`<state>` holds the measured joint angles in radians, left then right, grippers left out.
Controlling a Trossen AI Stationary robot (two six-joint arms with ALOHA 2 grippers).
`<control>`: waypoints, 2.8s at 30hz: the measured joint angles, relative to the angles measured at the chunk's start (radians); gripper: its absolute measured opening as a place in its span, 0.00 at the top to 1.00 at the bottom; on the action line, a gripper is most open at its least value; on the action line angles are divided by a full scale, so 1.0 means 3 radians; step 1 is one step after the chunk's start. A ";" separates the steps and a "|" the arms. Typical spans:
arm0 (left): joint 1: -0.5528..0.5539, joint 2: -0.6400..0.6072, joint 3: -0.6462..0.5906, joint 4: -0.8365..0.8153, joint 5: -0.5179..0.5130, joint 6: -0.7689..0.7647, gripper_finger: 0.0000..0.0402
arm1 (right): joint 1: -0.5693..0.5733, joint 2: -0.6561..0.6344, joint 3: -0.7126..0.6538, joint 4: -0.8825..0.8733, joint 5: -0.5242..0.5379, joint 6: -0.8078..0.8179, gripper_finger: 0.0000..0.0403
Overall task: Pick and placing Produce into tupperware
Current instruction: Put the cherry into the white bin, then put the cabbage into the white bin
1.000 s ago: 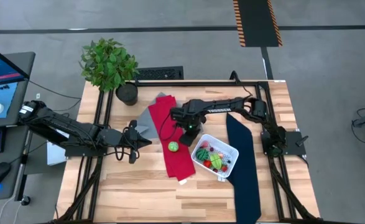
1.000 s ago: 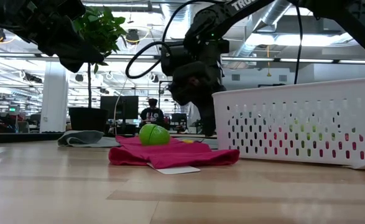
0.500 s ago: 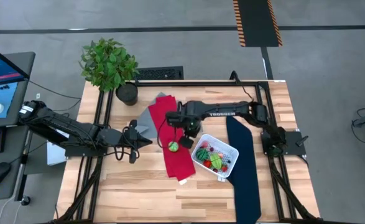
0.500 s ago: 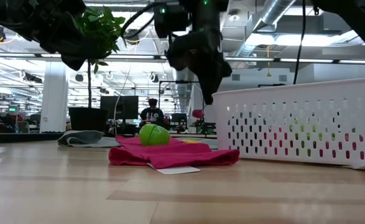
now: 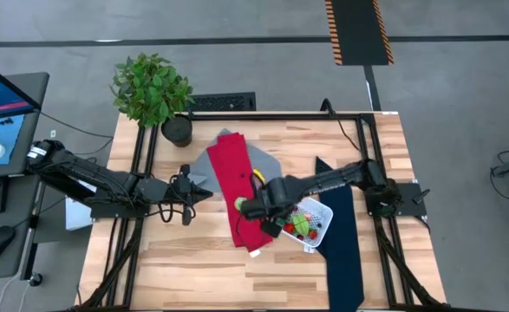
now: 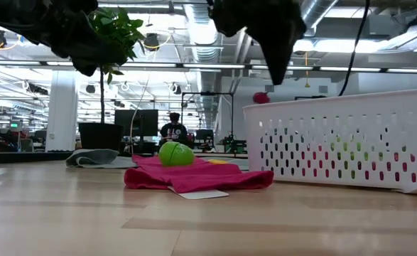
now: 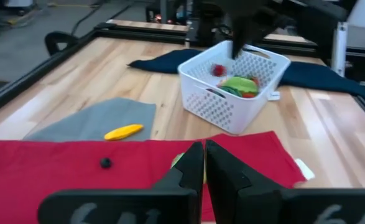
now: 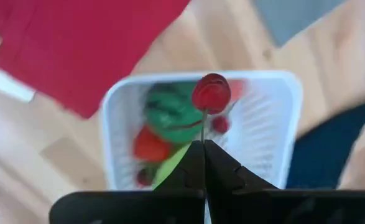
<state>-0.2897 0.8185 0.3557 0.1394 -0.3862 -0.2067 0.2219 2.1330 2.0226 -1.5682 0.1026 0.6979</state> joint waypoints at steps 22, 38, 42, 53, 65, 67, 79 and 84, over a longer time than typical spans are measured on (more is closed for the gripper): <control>0.0001 0.0000 0.0000 -0.0002 -0.0214 -0.0365 0.98 | 0.0268 0.0023 -0.1040 -0.0002 0.0113 0.0479 0.52; 0.0169 -0.0003 0.0000 0.0436 -0.0337 0.0002 0.98 | 0.0931 -0.0721 -0.0532 0.0421 0.1635 0.0596 0.34; 0.0215 -0.0003 0.0000 0.0683 -0.0257 0.0026 0.98 | 0.1394 -0.0942 -0.0531 0.1023 0.2567 0.0070 0.34; 0.0587 0.0106 0.0121 0.0892 0.0578 0.0285 0.98 | 0.2506 -0.0828 -0.1129 0.0686 0.4759 0.1655 0.34; 0.0754 0.0500 0.0139 0.1218 0.0819 0.0044 0.98 | 0.1629 -0.0853 -0.2158 0.0043 0.4212 0.4120 0.34; 0.0755 0.0537 0.0139 0.1222 0.0704 -0.0025 0.98 | 0.1430 -0.0853 -0.2164 -0.0016 0.3395 0.4079 0.34; 0.0750 0.0551 0.0139 0.1108 0.0766 -0.0022 0.98 | 0.0934 -0.0824 -0.1988 0.3790 0.3249 -0.0267 0.34; 0.0743 0.0551 0.0139 0.0936 0.0784 -0.0082 0.98 | 0.0569 -0.0830 -0.2098 0.5663 0.1220 -0.1981 0.34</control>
<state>-0.0667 0.9836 0.3973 0.4202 -0.1511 -0.2314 0.3926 1.8841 1.3931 0.1306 0.4685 0.1037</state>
